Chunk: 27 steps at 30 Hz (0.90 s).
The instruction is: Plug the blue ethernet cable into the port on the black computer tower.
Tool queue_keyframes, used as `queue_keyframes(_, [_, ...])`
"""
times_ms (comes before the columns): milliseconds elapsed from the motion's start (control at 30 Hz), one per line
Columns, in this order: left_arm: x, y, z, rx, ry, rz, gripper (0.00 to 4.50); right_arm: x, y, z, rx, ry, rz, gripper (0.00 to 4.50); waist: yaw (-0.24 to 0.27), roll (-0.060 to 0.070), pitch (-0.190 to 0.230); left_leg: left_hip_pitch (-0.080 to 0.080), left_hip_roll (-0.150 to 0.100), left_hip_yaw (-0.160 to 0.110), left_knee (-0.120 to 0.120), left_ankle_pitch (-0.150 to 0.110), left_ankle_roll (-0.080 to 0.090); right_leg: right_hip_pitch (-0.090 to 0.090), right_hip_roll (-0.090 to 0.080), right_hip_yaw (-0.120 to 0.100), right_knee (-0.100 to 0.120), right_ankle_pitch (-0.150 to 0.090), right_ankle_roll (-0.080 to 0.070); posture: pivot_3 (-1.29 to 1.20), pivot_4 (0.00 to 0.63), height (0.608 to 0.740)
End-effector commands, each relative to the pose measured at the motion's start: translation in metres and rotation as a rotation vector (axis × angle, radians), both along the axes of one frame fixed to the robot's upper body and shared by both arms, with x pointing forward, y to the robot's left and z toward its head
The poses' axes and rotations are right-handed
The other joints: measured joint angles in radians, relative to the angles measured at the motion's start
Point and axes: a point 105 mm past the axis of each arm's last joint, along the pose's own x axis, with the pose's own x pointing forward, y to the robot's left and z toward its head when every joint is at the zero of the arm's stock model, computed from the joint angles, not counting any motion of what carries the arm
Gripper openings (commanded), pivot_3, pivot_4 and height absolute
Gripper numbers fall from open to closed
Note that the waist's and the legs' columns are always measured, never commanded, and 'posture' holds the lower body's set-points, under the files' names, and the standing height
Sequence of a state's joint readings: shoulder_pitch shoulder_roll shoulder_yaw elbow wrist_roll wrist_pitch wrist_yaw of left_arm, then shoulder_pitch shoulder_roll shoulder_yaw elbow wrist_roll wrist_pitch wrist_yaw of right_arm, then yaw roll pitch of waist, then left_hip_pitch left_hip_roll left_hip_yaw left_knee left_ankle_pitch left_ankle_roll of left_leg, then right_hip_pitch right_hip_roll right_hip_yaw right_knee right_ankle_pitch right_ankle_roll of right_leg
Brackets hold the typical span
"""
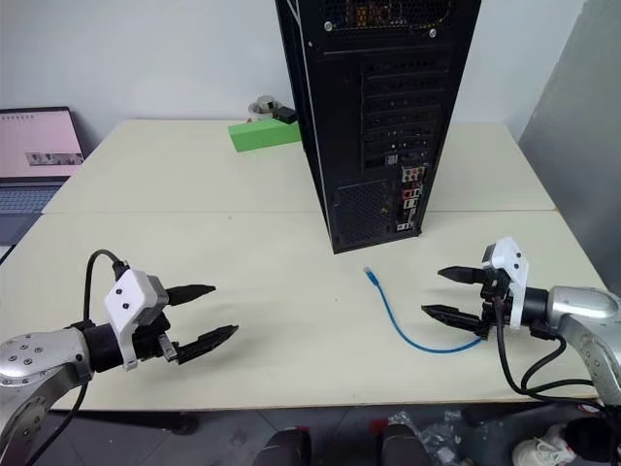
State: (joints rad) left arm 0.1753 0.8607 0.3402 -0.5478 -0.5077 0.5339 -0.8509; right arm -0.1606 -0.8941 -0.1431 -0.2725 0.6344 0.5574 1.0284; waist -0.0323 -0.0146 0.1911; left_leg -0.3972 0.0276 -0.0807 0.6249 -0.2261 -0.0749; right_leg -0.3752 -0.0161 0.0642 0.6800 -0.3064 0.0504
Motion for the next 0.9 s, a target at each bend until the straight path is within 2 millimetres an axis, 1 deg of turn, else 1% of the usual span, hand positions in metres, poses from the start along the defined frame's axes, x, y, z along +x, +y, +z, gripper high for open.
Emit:
queue_keyframes(33, [-0.006, -0.008, 0.01, -0.004, -0.046, -0.053, 4.5, -0.001, 0.002, 0.005, -0.018, -0.036, 0.015, 4.43, 0.0, 0.0, 0.0, 0.0, 0.0, 0.0, 0.0, 0.0, 0.0, 0.0, 0.0, 0.0, 0.0, 0.0, 0.0, 0.0, 0.15, 0.74])
queue_keyframes(300, [-0.007, -0.008, 0.008, 0.028, -0.037, -0.058, 4.5, 0.0, 0.005, 0.001, -0.025, -0.046, 0.013, 4.43, 0.0, 0.0, 0.0, 0.0, 0.0, 0.0, 0.0, 0.0, 0.0, 0.0, 0.0, 0.0, 0.0, 0.0, 0.0, 0.0, 0.15, 0.74])
queue_keyframes(433, [-0.007, -0.009, 0.004, 0.048, -0.036, -0.056, 4.5, 0.0, 0.011, 0.0, -0.016, -0.041, 0.011, 4.43, 0.0, 0.0, 0.0, 0.0, 0.0, 0.0, 0.0, 0.0, 0.0, 0.0, 0.0, 0.0, 0.0, 0.0, 0.0, 0.0, 0.15, 0.74])
queue_keyframes(533, [-0.008, -0.012, 0.0, 0.059, -0.025, -0.069, 4.5, 0.003, 0.021, -0.003, 0.013, -0.033, -0.011, 4.43, -0.001, 0.0, 0.0, 0.0, 0.0, 0.0, 0.0, 0.0, 0.0, 0.0, 0.0, 0.0, 0.0, 0.0, 0.0, 0.0, 0.15, 0.74])
queue_keyframes(600, [-0.009, -0.018, -0.002, 0.05, -0.013, -0.087, 4.5, 0.007, 0.032, -0.008, 0.028, -0.029, -0.044, 4.43, -0.001, 0.0, 0.0, 0.0, 0.0, 0.0, 0.0, 0.0, 0.0, 0.0, 0.001, 0.001, 0.0, 0.0, 0.0, 0.0, 0.15, 0.74])
queue_keyframes(800, [-0.008, -0.033, -0.008, 0.057, -0.027, -0.156, 4.5, 0.032, 0.06, -0.036, 0.029, -0.032, -0.196, 4.43, -0.001, -0.001, 0.0, -0.001, 0.001, 0.0, 0.0, 0.0, 0.0, -0.002, 0.001, 0.001, 0.001, 0.0, 0.0, 0.0, 0.15, 0.74])
queue_keyframes(900, [-0.007, -0.038, -0.01, 0.064, -0.032, -0.179, 4.5, 0.038, 0.072, -0.047, 0.045, -0.012, -0.219, 4.43, -0.001, -0.001, -0.001, -0.002, 0.001, 0.0, 0.0, 0.0, 0.0, -0.003, 0.001, 0.001, 0.001, 0.0, 0.0, 0.0, 0.15, 0.74])
